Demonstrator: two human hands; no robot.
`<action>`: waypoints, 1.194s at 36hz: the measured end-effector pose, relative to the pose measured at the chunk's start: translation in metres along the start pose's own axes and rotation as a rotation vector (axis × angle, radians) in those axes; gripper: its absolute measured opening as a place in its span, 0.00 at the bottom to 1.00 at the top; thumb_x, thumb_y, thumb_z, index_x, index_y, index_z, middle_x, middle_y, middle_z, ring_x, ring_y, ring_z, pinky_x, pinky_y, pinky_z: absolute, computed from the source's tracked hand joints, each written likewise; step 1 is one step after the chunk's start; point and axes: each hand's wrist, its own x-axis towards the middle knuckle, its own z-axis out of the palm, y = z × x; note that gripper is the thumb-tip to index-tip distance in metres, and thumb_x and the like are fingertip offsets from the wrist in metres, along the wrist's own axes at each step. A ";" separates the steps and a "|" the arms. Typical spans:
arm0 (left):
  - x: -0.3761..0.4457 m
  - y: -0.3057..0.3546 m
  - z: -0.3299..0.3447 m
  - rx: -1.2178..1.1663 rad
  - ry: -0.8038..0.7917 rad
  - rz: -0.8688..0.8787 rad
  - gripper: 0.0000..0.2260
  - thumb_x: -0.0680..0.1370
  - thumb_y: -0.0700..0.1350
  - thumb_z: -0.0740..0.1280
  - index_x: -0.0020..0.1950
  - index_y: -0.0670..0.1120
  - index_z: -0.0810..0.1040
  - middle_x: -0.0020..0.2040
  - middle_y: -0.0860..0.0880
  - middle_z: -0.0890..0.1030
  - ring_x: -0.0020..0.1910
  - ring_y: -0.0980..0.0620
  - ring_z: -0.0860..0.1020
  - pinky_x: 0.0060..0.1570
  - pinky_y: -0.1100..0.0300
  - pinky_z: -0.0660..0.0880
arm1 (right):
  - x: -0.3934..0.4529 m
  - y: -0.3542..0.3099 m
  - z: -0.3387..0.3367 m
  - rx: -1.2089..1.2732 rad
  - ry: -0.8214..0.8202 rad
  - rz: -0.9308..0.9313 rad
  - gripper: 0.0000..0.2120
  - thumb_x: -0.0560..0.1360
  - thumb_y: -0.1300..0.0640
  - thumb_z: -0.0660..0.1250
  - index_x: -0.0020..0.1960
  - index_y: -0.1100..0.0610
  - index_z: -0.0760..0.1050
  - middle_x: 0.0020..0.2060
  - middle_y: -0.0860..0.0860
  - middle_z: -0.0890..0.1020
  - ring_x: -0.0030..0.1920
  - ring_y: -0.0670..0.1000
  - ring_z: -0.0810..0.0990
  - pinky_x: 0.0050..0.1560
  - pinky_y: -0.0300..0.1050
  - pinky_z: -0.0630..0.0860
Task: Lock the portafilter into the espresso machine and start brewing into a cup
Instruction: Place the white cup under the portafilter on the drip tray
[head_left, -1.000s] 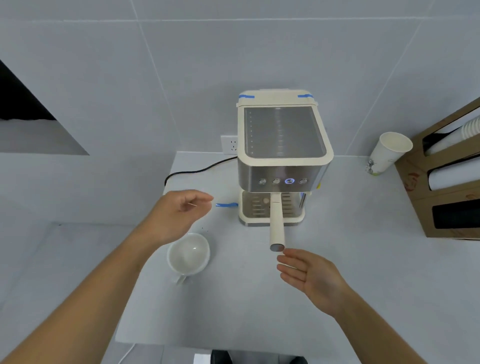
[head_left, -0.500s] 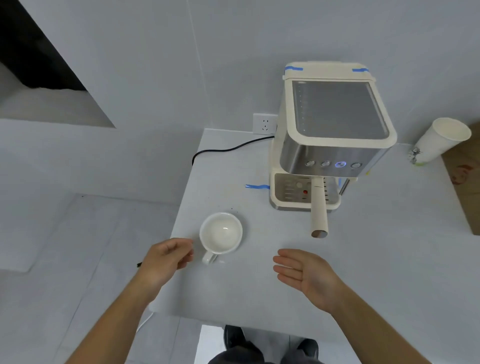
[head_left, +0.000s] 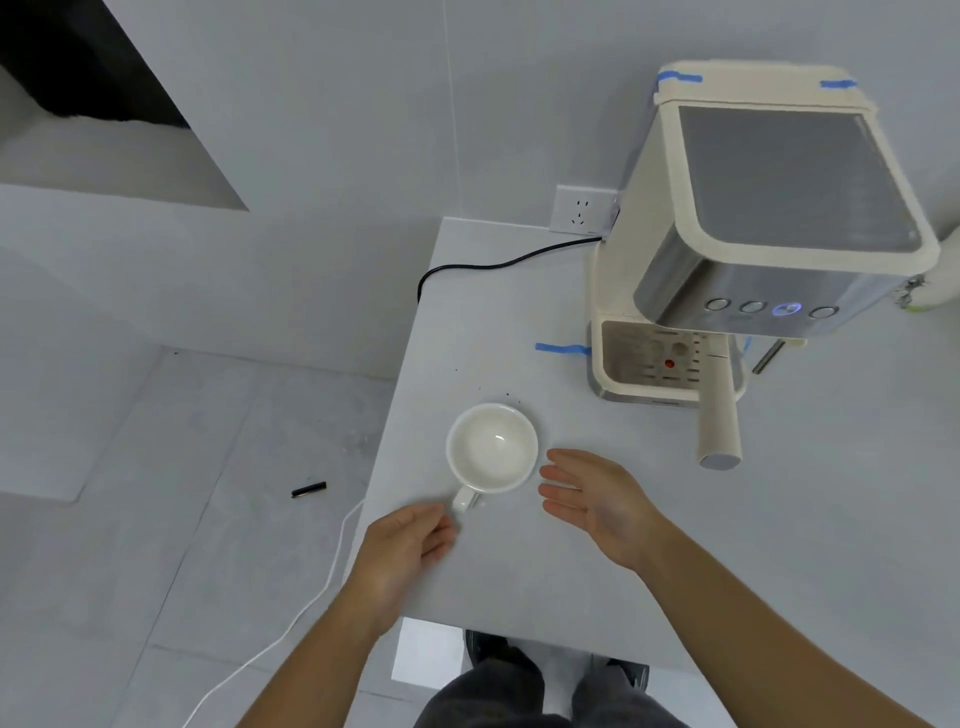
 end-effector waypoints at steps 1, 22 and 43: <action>0.000 -0.002 0.002 -0.030 0.000 -0.003 0.07 0.78 0.40 0.67 0.47 0.37 0.83 0.45 0.39 0.84 0.46 0.45 0.81 0.58 0.51 0.78 | 0.002 0.000 0.003 -0.007 0.004 -0.004 0.13 0.78 0.58 0.68 0.61 0.60 0.77 0.58 0.60 0.81 0.57 0.60 0.81 0.59 0.55 0.78; 0.003 -0.016 0.022 -0.386 0.035 -0.134 0.09 0.78 0.40 0.68 0.56 0.37 0.81 0.54 0.41 0.85 0.52 0.47 0.85 0.54 0.52 0.79 | 0.008 -0.017 0.029 -0.099 -0.052 -0.085 0.11 0.79 0.64 0.64 0.50 0.50 0.81 0.49 0.48 0.85 0.49 0.50 0.84 0.44 0.43 0.79; -0.002 -0.008 0.030 -0.433 0.064 -0.119 0.11 0.77 0.39 0.69 0.58 0.39 0.81 0.57 0.43 0.84 0.55 0.47 0.83 0.59 0.51 0.78 | 0.011 -0.015 0.030 -0.092 -0.026 -0.090 0.11 0.79 0.64 0.64 0.58 0.55 0.80 0.52 0.51 0.84 0.50 0.51 0.84 0.44 0.45 0.81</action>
